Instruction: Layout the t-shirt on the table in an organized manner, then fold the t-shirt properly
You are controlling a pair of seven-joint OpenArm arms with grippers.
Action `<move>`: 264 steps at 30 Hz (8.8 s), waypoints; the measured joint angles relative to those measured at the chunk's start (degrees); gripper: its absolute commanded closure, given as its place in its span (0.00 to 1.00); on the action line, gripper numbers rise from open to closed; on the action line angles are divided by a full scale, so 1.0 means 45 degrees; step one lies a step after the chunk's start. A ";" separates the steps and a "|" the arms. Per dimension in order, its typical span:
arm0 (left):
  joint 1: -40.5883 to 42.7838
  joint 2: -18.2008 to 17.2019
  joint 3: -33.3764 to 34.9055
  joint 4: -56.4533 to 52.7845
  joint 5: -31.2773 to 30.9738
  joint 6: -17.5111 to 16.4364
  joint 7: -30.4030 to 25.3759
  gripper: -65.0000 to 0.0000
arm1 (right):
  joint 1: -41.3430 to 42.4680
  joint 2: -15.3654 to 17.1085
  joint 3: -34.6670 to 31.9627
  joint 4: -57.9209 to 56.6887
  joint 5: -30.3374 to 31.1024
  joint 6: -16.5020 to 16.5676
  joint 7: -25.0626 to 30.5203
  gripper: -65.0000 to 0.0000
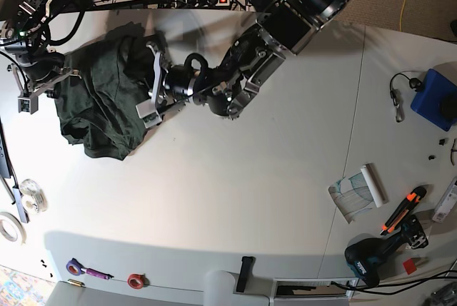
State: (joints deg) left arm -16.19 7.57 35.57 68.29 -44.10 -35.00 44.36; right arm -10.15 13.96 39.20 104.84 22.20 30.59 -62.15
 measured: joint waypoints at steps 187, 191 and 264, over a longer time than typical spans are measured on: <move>0.2574 -0.3065 -0.4507 0.6052 0.0452 -0.0486 0.2477 1.00 | 0.1943 -0.1064 -0.2832 -0.4007 -0.1185 -0.3070 0.2263 1.00; 0.2574 -0.3065 -0.4507 0.6052 0.0452 -0.0486 0.2477 1.00 | 0.1972 -0.1020 -0.2832 -0.3959 -0.3007 -0.4226 0.2589 1.00; 0.5047 -0.5100 -1.1205 0.7106 -0.1564 -0.0971 -0.0029 1.00 | -0.2259 0.0811 -0.1083 0.1953 0.1583 -0.0019 0.2419 1.00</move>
State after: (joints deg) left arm 6.52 -15.38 -14.85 100.27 -51.13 -39.38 44.23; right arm -20.32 17.61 34.33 113.62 29.32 30.50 -51.27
